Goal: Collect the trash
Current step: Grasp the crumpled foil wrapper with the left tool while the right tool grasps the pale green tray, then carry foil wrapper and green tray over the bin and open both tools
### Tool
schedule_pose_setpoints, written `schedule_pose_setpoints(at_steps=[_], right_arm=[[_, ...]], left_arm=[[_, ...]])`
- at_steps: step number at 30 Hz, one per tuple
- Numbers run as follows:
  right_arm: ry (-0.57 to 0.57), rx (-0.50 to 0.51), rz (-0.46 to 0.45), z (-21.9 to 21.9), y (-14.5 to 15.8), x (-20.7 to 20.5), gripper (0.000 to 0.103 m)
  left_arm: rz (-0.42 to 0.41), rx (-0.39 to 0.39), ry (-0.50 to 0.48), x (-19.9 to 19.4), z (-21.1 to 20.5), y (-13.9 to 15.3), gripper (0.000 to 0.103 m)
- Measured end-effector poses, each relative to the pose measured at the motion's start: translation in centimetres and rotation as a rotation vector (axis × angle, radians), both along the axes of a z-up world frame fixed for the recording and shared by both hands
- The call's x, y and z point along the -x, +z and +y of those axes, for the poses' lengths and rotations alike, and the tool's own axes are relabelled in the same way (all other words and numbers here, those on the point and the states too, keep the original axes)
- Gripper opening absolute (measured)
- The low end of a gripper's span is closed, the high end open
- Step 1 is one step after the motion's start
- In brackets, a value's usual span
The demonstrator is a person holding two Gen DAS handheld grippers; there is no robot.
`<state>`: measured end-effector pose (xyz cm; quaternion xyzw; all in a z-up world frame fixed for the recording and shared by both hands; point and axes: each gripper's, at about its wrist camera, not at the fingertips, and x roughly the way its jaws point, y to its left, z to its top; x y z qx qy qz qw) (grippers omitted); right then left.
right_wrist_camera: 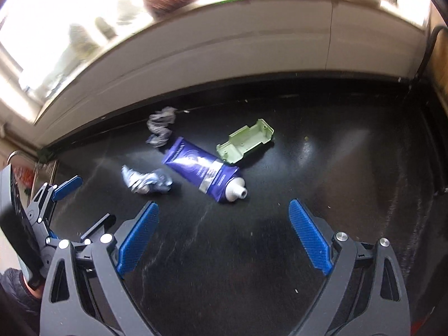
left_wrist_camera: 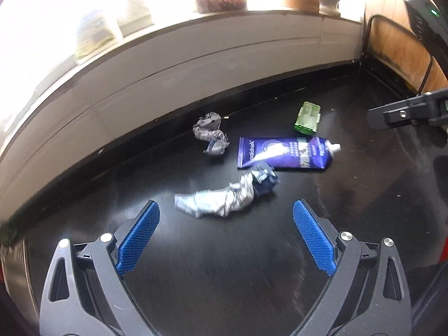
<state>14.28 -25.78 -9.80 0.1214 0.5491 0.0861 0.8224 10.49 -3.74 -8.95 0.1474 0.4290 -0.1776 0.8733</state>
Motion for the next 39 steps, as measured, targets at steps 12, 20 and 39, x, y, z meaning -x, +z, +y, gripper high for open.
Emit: schedule_pose_setpoints(at_steps=[12, 20, 39], right_arm=[[-0.081, 0.046, 0.156, 1.5, -7.2, -9.1, 0.091], [-0.081, 0.107, 0.138, 2.8, -7.3, -10.2, 0.057], [0.075, 0.09, -0.02, 3.9, 0.9, -0.1, 0.037]], left_arm=[[0.067, -0.042, -0.156, -6.0, -1.6, -6.4, 0.093], [0.099, 0.011, -0.168, -5.8, -1.8, -7.2, 0.047], [0.131, 0.074, 0.114, 3.0, -1.0, -0.4, 0.024]])
